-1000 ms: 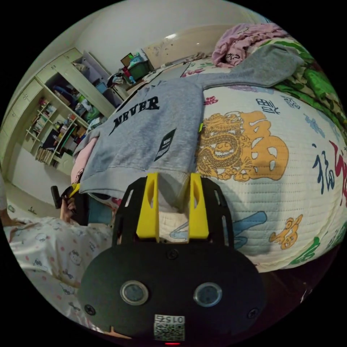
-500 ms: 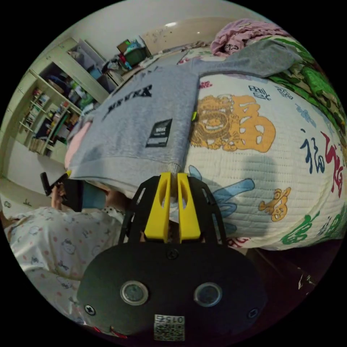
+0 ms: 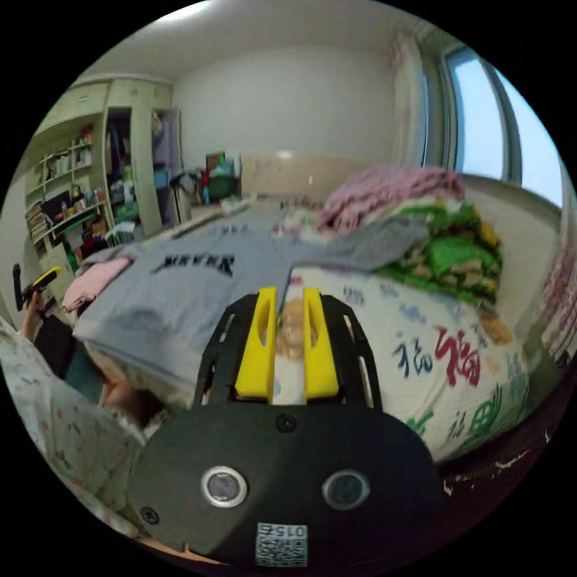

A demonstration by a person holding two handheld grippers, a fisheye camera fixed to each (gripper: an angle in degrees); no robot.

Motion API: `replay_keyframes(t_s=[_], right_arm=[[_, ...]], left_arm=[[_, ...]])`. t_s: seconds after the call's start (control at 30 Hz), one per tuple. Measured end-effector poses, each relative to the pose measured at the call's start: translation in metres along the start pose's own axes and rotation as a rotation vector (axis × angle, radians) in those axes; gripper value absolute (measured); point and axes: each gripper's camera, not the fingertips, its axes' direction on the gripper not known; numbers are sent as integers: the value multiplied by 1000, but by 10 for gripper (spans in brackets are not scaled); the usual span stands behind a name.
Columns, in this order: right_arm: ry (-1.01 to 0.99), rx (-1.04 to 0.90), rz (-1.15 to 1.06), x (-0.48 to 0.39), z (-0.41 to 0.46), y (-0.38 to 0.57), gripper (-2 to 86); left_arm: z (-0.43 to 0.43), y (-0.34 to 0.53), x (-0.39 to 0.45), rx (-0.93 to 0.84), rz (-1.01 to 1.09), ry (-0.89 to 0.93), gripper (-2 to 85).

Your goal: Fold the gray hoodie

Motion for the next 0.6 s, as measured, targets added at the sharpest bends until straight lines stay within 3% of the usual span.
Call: replay_keyframes(t_s=[0.13,0.27,0.37,0.47,0.6], right_arm=[[23,264,-79,-54,14,-14,44],[-37,325,-176,-122,78,-37,42],[-266,320,-208,-156,130,-55,47],[-607,253,-205,-177,190,-78,65],[-972,54,-235,-199,285,-105,121]], left_arm=[[31,-70,31,286,-5,72,72],[102,-132,66,333,29,193,68],[159,-180,98,376,39,223,70],[225,-229,108,362,-32,385,95],[330,-299,127,191,18,678,149]])
